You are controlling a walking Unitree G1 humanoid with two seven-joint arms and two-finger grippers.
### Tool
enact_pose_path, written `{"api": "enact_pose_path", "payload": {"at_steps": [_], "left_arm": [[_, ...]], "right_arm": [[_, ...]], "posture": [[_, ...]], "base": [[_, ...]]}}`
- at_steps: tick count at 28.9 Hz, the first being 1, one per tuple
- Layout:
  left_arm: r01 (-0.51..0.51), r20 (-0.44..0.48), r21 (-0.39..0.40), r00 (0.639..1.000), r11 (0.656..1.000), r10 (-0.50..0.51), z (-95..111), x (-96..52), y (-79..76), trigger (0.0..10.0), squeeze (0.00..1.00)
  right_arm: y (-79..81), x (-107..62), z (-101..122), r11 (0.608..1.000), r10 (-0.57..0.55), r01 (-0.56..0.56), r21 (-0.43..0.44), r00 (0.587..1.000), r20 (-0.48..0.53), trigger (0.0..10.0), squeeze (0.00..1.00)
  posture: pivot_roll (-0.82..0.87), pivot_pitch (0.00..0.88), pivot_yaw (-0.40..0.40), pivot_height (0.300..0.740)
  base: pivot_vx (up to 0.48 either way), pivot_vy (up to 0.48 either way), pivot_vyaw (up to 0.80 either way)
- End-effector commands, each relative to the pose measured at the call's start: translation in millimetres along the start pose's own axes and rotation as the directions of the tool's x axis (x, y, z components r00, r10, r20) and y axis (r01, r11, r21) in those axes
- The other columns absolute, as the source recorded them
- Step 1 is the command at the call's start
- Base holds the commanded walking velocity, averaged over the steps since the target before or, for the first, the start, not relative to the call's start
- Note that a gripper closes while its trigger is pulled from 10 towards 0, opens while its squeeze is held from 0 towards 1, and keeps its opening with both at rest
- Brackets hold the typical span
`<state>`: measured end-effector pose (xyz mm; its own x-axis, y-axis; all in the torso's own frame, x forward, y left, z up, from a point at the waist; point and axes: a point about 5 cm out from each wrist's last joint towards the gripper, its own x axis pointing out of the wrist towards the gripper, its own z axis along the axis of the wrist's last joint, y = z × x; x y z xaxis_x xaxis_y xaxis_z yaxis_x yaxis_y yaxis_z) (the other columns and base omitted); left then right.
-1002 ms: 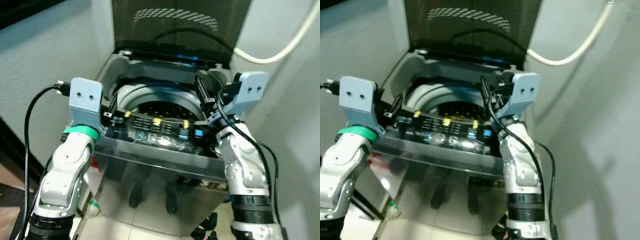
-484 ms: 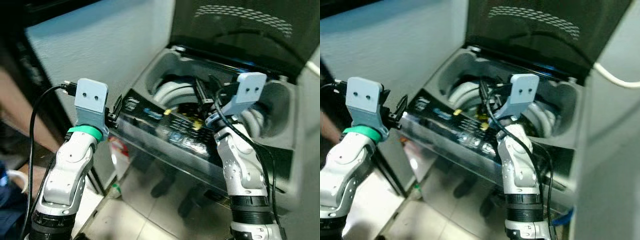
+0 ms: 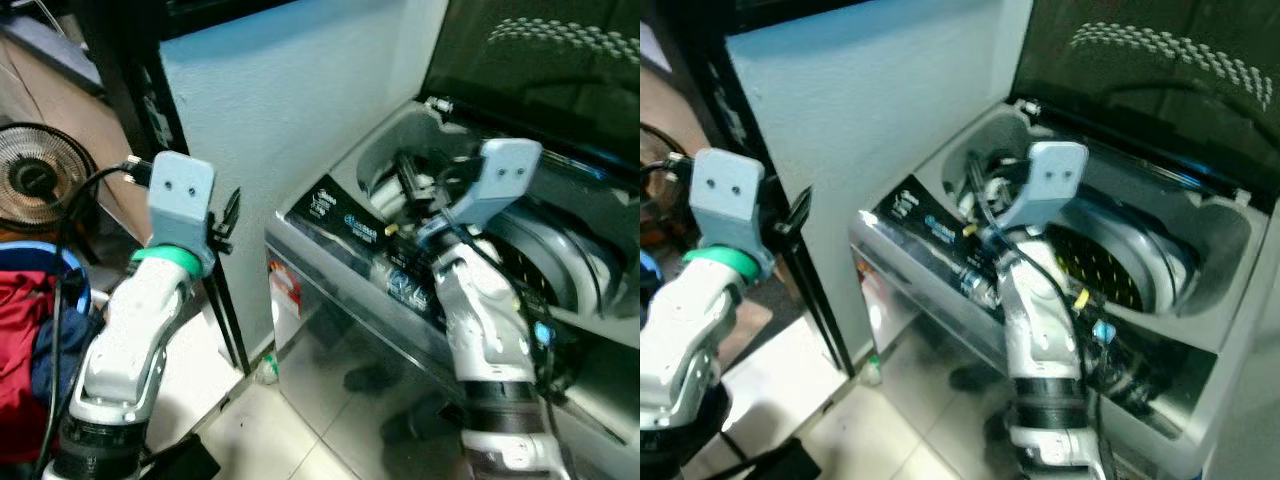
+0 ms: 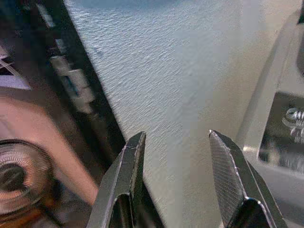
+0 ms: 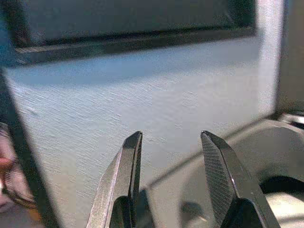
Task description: Clothes washing
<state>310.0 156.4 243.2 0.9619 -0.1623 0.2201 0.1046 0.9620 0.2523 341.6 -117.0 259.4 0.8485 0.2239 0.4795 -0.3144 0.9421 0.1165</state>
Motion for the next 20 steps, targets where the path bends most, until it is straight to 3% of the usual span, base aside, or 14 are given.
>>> {"api": "enact_pose_path", "payload": {"at_steps": [1,14,20], "left_arm": [[0.01,-0.007,0.018,1.0,1.0,-0.01,-1.7,1.4,-1.6,10.0,0.0],[0.02,-0.013,-0.014,1.0,1.0,-0.02,-3.6,0.9,-4.9,10.0,0.0],[-0.04,-0.044,-0.068,0.998,0.997,0.037,-6.4,0.1,2.5,10.0,0.0]], "right_arm": [[-5.0,-1.7,-2.3,1.0,-0.023,0.023,0.001,1.0,-0.008,10.0,0.0],[-9.0,-2.9,-2.6,0.999,-0.035,0.035,0.006,0.999,-0.012,10.0,0.0],[-10.1,-6.1,-7.4,0.999,-0.025,0.027,0.044,0.999,-0.037,10.0,0.0]], "posture": [[0.05,0.002,0.031,0.74],[0.04,0.005,0.019,0.74],[0.04,0.0,0.011,0.74]], "base": [[0.0,0.0,0.8],[0.0,0.0,0.8],[0.0,0.0,0.8]]}}
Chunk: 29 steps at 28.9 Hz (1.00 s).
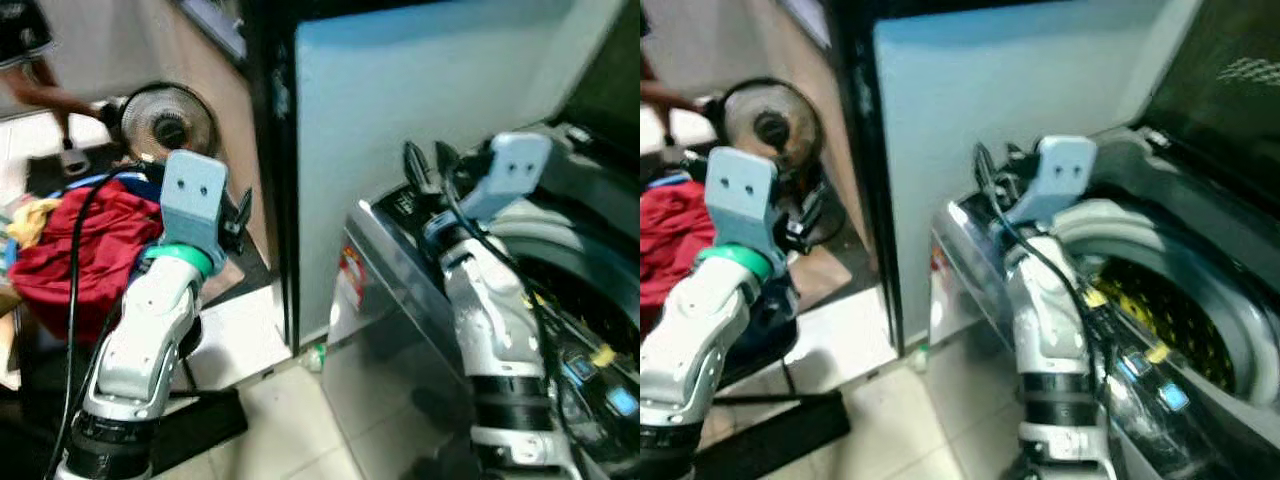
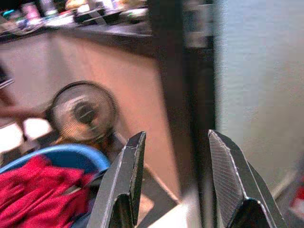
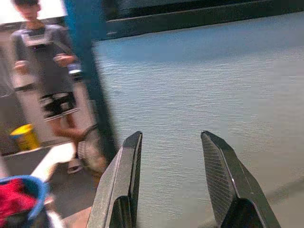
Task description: Clothes washing
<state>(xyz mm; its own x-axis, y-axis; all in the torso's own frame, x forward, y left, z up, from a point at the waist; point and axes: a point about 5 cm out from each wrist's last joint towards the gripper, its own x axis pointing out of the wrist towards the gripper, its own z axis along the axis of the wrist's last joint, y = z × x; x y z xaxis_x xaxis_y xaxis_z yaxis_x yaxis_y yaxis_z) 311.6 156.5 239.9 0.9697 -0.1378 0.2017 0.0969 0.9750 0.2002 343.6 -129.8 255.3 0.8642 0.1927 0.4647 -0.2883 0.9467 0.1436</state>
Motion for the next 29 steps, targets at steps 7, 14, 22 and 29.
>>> {"api": "enact_pose_path", "payload": {"at_steps": [7,14,22,29], "left_arm": [[-0.059,-0.008,-0.086,0.998,0.995,0.058,-4,-3.5,14.6,10.0,0.0],[-0.065,-0.008,-0.103,0.998,0.993,0.065,-4,-5.2,15.9,10.0,0.0],[-0.05,0.006,-0.133,0.999,0.99,0.051,0,-6.1,11.3,10.0,0.0],[-0.014,0.033,-0.173,0.999,0.985,0.02,0,-9.5,3.3,10.0,0.0]], "right_arm": [[4.3,-5.4,-9,0.998,0.018,-0.016,0.053,0.999,-0.04,10.0,0.0],[2.5,-7.0,-11,0.998,0.009,-0.006,0.065,0.999,-0.044,10.0,0.0],[-3.1,-10.7,-10,0.994,0.001,0.003,0.111,0.999,-0.035,10.0,0.0],[1.9,-17.0,-11,0.992,0.044,-0.038,0.123,0.998,-0.043,10.0,0.0]], "posture": [[0.04,0.001,0.022,0.74],[0.04,0.001,0.027,0.74],[0.03,0.003,0.03,0.74],[0.03,0.0,0.024,0.74]], "base": [[0.0,0.0,0.8],[0.0,0.0,0.8],[0.0,0.0,0.7],[0.0,0.411,0.0]]}}
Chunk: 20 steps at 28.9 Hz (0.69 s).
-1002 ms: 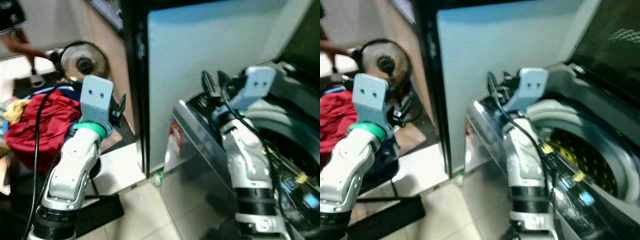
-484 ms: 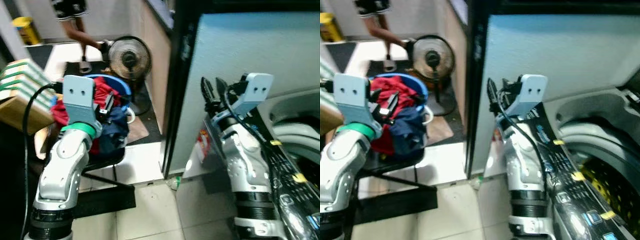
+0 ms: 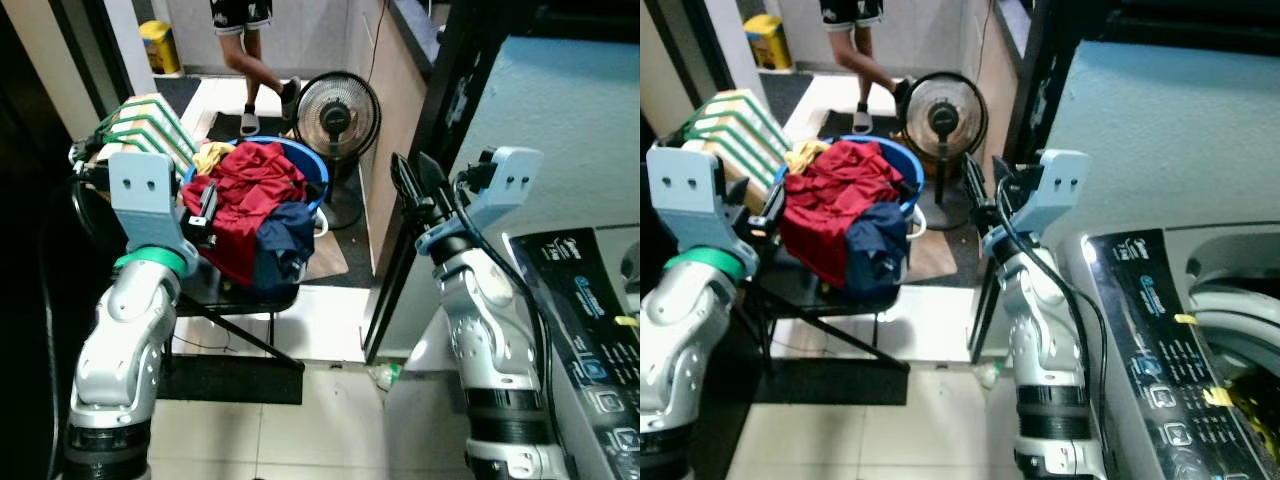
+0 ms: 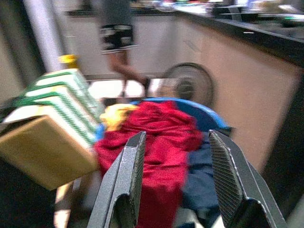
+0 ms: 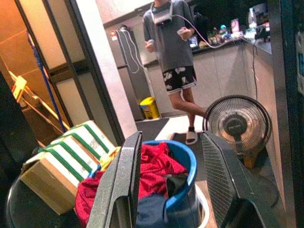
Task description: Clothes washing
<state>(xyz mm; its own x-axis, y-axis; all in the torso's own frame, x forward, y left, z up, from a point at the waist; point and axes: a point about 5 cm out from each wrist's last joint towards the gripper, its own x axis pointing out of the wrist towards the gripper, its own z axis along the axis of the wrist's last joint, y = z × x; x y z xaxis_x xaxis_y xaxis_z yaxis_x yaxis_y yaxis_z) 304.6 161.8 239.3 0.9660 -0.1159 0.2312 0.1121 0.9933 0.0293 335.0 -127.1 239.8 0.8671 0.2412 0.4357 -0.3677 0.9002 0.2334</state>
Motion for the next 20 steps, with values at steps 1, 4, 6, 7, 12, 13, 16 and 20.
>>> {"api": "enact_pose_path", "payload": {"at_steps": [1,4,6,7,12,13,16,20], "left_arm": [[0.011,0.007,-0.002,1.0,1.0,-0.011,0,-1.8,-1.6,10.0,0.0],[0.012,0.012,-0.004,1.0,1.0,-0.012,0,-1.6,-1.7,10.0,0.0],[0.013,0.015,-0.006,1.0,1.0,-0.012,1,-1.5,-1.7,10.0,0.0],[0.007,0.013,-0.007,1.0,1.0,-0.007,0,-1.7,-1.1,10.0,0.0],[0.012,0.019,-0.036,1.0,0.999,-0.011,-2,-4.6,-3.3,10.0,0.0],[0.004,0.022,-0.027,1.0,1.0,-0.004,-2,-4.7,-3.7,10.0,0.0],[-0.031,0.019,-0.085,0.999,0.996,0.032,-6,-4.9,-2.8,10.0,0.0],[-0.033,0.009,-0.107,0.999,0.994,0.034,-9,-4.0,-4.3,10.0,0.0]], "right_arm": [[0.5,-3.8,-2,1.0,0.005,-0.005,0.002,1.0,-0.009,10.0,0.0],[1.8,-4.3,-3,1.0,0.007,-0.007,0.005,1.0,-0.014,10.0,0.0],[2.7,-4.5,-4,1.0,0.008,-0.008,0.008,1.0,-0.017,10.0,0.0],[3.7,-4.5,-5,1.0,0.01,-0.01,0.011,1.0,-0.018,10.0,0.0],[5.8,-5.3,-6,1.0,0.02,-0.02,0.011,1.0,-0.024,10.0,0.0],[6.2,-5.6,-6,1.0,0.022,-0.022,0.012,0.999,-0.025,10.0,0.0],[10.9,-7.3,-8,0.999,0.031,-0.03,0.019,0.999,-0.032,10.0,0.0],[12.6,-7.2,-12,0.999,0.036,-0.035,0.031,0.998,-0.05,10.0,0.0]], "posture": [[0.03,0.0,0.021,0.74],[0.03,0.0,0.02,0.74],[0.03,0.0,0.02,0.74],[0.03,0.0,0.021,0.74],[0.02,0.0,0.024,0.74],[0.02,0.0,0.024,0.74],[0.0,0.0,0.028,0.74],[0.01,0.0,0.025,0.74]], "base": [[0.0,0.48,0.0],[0.0,0.48,0.0],[0.0,0.48,0.0],[0.0,0.48,0.0],[0.0,0.288,0.0],[0.0,-0.48,0.0],[0.0,-0.48,0.0],[0.0,-0.36,0.0]]}}
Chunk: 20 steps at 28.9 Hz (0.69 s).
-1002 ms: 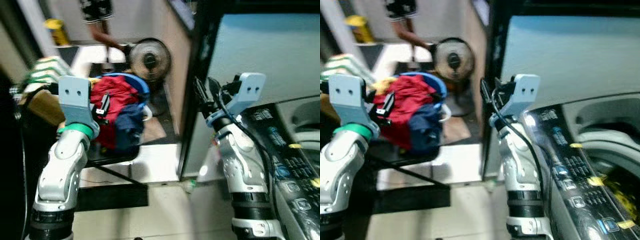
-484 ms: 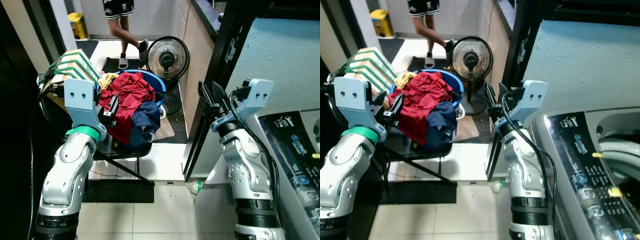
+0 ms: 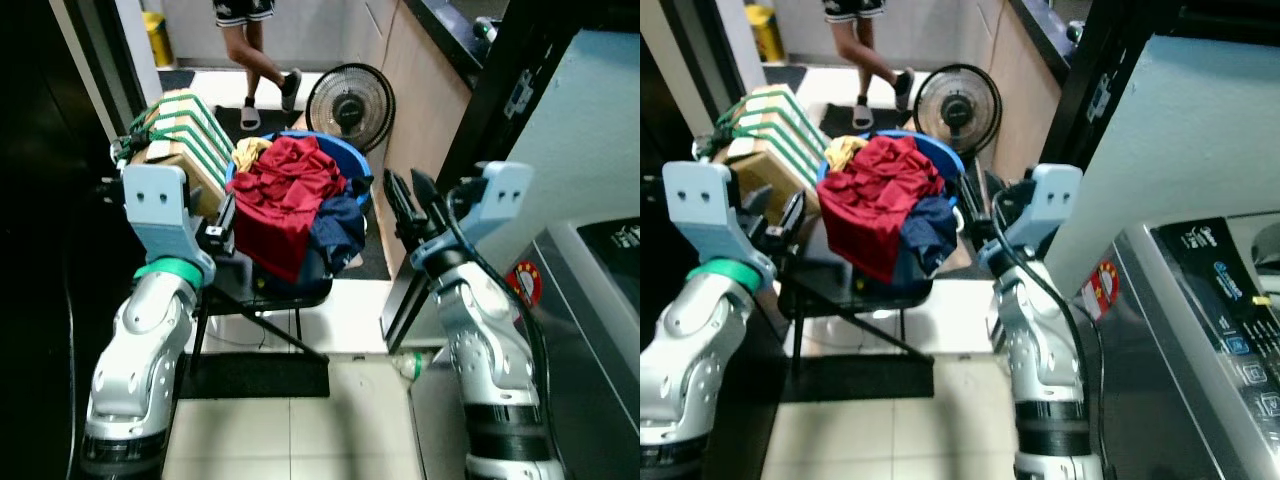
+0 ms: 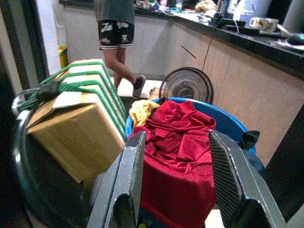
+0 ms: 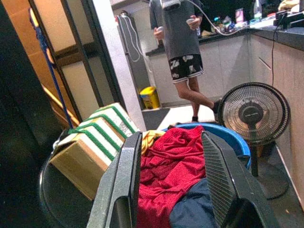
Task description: Clothes washing
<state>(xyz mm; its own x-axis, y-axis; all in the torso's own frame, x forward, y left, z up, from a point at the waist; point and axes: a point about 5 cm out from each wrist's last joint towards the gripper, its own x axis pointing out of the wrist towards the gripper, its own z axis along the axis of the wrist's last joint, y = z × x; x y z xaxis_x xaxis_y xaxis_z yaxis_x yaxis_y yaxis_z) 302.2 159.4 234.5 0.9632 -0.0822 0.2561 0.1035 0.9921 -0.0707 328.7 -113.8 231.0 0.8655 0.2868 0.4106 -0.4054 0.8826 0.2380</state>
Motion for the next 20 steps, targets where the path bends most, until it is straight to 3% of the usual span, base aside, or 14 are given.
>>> {"api": "enact_pose_path", "payload": {"at_steps": [1,5,11,13,17,19,20], "left_arm": [[-0.002,-0.015,-0.012,1.0,1.0,0.002,-5,-0.9,-1.0,10.0,0.0],[0.051,-0.113,0.022,0.992,0.998,-0.048,-23,-3.0,-5.4,10.0,0.0],[0.025,-0.149,0.016,0.989,1.0,-0.022,-29,-0.3,1.5,10.0,0.0],[0.006,-0.174,-0.035,0.985,0.999,-0.012,-39,3.3,3.2,10.0,0.0],[0.03,-0.166,-0.03,0.985,0.999,-0.035,-41,5.3,-0.2,10.0,0.0],[0.033,-0.174,-0.003,0.984,0.999,-0.033,-47,7.8,-3.3,10.0,0.0],[0.033,-0.174,-0.003,0.984,0.999,-0.033,-47,7.8,-3.3,10.0,0.0]], "right_arm": [[0.4,-1.1,-1,1.0,0.0,0.0,0.008,1.0,-0.012,10.0,0.0],[-3.5,-2.5,-17,0.999,-0.025,0.027,0.017,0.994,-0.106,10.0,0.0],[-10.5,-8.0,-28,0.998,-0.036,0.046,0.049,0.983,-0.182,10.0,0.0],[-13.2,-17.4,-41,1.0,-0.013,0.017,0.012,0.967,-0.255,10.0,0.0],[-17.4,-21.6,-45,0.999,-0.041,0.039,-0.014,0.962,-0.271,10.0,0.0],[-35.0,-30.0,-49,0.987,-0.154,0.135,-0.086,0.95,-0.273,10.0,0.0],[-35.0,-30.0,-49,0.987,-0.154,0.135,-0.086,0.95,-0.273,10.0,0.0]], "posture": [[0.01,0.0,0.025,0.74],[0.0,0.0,0.026,0.74],[-0.01,0.0,0.038,0.74],[-0.01,0.0,0.043,0.74],[-0.02,0.0,0.049,0.74],[0.0,0.0,0.038,0.74],[0.0,0.0,0.038,0.74]], "base": [[0.0,0.0,0.0],[0.0,0.0,0.0],[0.0,0.0,0.0],[0.0,0.0,0.0],[0.0,0.0,0.0],[0.0,0.0,0.0],[0.0,0.0,0.0]]}}
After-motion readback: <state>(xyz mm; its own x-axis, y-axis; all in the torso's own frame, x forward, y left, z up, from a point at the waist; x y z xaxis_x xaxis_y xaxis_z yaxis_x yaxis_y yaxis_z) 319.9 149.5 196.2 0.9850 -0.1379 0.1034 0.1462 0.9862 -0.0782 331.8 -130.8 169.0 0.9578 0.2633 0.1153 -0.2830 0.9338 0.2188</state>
